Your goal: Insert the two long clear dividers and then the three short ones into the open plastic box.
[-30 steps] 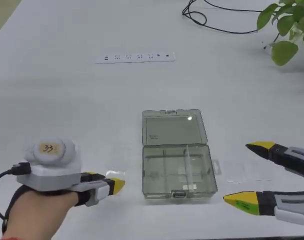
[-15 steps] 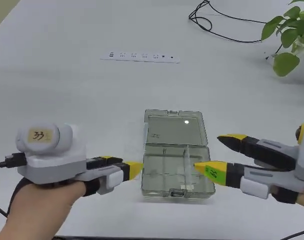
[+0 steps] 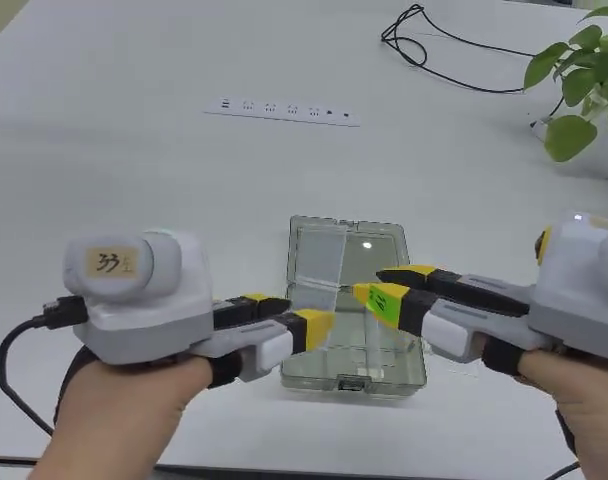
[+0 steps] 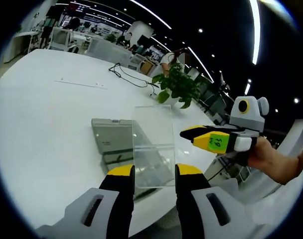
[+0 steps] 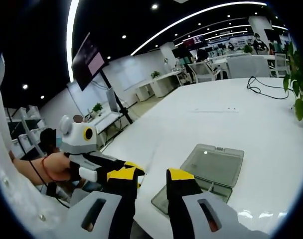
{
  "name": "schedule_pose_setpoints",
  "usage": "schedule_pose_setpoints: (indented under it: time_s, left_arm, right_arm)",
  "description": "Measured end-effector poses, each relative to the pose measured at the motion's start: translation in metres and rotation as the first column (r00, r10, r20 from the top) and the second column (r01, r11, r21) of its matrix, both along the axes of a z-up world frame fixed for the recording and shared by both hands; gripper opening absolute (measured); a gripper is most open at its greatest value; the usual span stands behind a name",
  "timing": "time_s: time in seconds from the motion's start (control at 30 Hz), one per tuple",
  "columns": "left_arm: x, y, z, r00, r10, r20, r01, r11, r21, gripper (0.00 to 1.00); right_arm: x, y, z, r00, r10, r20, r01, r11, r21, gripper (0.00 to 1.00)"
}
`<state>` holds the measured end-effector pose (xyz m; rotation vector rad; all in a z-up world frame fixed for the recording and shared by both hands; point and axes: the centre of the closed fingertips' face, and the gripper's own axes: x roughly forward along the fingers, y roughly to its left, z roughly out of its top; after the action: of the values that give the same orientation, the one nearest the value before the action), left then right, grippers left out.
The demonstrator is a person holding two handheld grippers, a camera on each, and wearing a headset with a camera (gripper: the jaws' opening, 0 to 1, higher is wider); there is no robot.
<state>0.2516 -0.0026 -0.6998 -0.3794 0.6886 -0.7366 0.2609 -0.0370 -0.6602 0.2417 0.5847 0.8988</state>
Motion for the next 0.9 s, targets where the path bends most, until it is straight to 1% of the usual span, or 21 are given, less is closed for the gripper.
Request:
schedule_pose_setpoints:
  time_s: [0.03, 0.1, 0.13, 0.23, 0.33, 0.4, 0.5, 0.67, 0.73, 0.83, 0.9]
  left_arm:
    - [0.0, -0.002, 0.001, 1.0, -0.01, 0.012, 0.01, 1.0, 0.006, 0.3]
    - [0.0, -0.004, 0.004, 1.0, -0.019, 0.022, 0.019, 1.0, 0.004, 0.3]
    - [0.0, -0.005, 0.006, 0.999, -0.025, 0.032, 0.025, 1.0, 0.007, 0.3]
    - [-0.001, -0.007, 0.007, 0.998, -0.04, 0.042, 0.039, 0.999, 0.018, 0.3]
    - [-0.001, -0.009, 0.007, 0.997, -0.051, 0.05, 0.05, 0.998, 0.025, 0.3]
    - [-0.002, -0.011, 0.01, 0.996, -0.061, 0.063, 0.059, 0.998, 0.028, 0.3]
    - [-0.001, -0.011, 0.011, 0.995, -0.069, 0.075, 0.066, 0.997, 0.04, 0.3]
    - [0.0, -0.01, 0.01, 0.993, -0.077, 0.085, 0.072, 0.996, 0.059, 0.3]
    - [0.0, -0.01, 0.01, 0.994, -0.073, 0.087, 0.068, 0.996, 0.058, 0.3]
    - [0.0, -0.01, 0.01, 0.993, -0.071, 0.091, 0.066, 0.996, 0.057, 0.31]
    - [-0.001, -0.012, 0.012, 0.992, -0.077, 0.095, 0.073, 0.996, 0.046, 0.32]
  right_arm:
    - [0.0, 0.002, 0.0, 1.0, 0.0, -0.008, 0.0, 1.0, 0.001, 0.22]
    - [0.0, 0.005, -0.002, 1.0, -0.002, -0.009, 0.002, 1.0, -0.007, 0.2]
    - [0.0, 0.006, -0.004, 1.0, -0.003, -0.016, 0.003, 1.0, -0.008, 0.19]
    - [-0.001, 0.01, -0.004, 0.999, -0.005, -0.031, 0.005, 1.0, 0.003, 0.16]
    - [0.0, 0.01, -0.005, 0.999, -0.006, -0.036, 0.006, 1.0, -0.002, 0.13]
    - [0.001, 0.01, -0.006, 0.999, -0.011, -0.04, 0.011, 1.0, -0.001, 0.11]
    - [0.001, 0.012, -0.006, 0.999, -0.017, -0.049, 0.017, 1.0, 0.001, 0.1]
    - [0.001, 0.013, -0.006, 0.997, -0.033, -0.065, 0.033, 0.999, 0.006, 0.08]
    - [0.002, 0.012, -0.006, 0.995, -0.063, -0.083, 0.065, 0.998, 0.013, 0.07]
    - [0.002, 0.014, -0.006, 0.993, -0.078, -0.092, 0.079, 0.997, 0.014, 0.07]
    - [0.002, 0.016, -0.006, 0.991, -0.084, -0.1, 0.086, 0.996, 0.016, 0.06]
